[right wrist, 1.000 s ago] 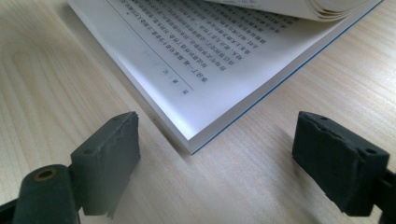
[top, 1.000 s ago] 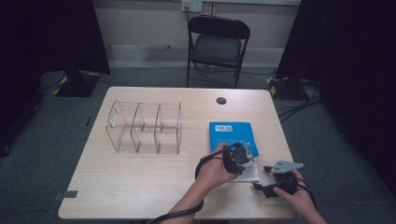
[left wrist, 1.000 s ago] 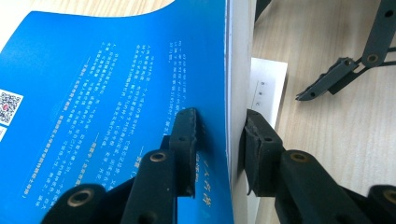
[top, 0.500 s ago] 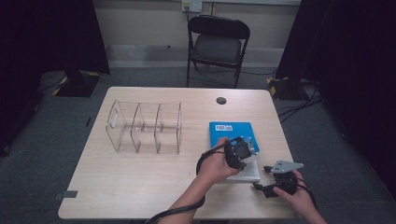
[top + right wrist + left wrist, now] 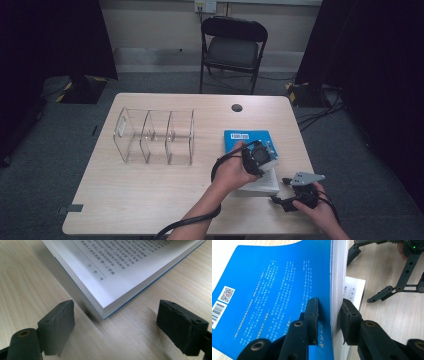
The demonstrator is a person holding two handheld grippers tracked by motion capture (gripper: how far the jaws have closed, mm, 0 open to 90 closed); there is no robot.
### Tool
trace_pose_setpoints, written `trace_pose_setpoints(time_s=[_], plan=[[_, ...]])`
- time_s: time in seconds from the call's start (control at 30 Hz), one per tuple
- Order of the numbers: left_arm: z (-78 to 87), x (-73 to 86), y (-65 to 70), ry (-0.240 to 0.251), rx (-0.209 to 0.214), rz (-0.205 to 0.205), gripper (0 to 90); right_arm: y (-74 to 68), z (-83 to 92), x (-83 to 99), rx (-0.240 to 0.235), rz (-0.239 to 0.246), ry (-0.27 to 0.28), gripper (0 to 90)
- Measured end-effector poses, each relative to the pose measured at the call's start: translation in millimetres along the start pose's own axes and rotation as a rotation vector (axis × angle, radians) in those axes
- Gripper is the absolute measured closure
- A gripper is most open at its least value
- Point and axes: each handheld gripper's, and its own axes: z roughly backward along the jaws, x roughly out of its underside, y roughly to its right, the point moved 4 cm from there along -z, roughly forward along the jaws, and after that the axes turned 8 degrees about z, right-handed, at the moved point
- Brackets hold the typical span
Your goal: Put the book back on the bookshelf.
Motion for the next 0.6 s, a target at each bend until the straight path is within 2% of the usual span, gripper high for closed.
trace_pose_setpoints(time_s=[0.07, 0.13, 0.17, 0.23, 0.43, 0.6], plan=[[1.3, -1.5, -0.5, 0.001, 0.002, 0.017, 70.5, 0.0, -0.1, 0.0, 0.002, -0.001, 0.000, 14.4], [2.6, -2.3, -1.3, -0.003, 0.001, 0.011, 70.6, 0.0, -0.1, 0.0, 0.002, -0.001, 0.000, 14.3], [2.9, -2.9, -1.0, 0.002, 0.000, 0.023, 70.8, 0.0, -0.1, 0.0, 0.002, -0.001, 0.000, 14.3], [4.9, -4.1, -2.3, -0.006, -0.003, 0.016, 71.0, 0.0, -0.1, -0.1, 0.002, -0.001, 0.000, 14.3], [8.1, -6.5, -4.1, -0.013, 0.004, 0.029, 71.2, -0.2, 0.1, 0.0, 0.005, -0.003, -0.002, 14.3], [11.7, -10.4, -5.5, -0.023, -0.008, 0.038, 71.8, -0.7, -0.3, -0.1, 0.010, -0.004, 0.001, 13.8]])
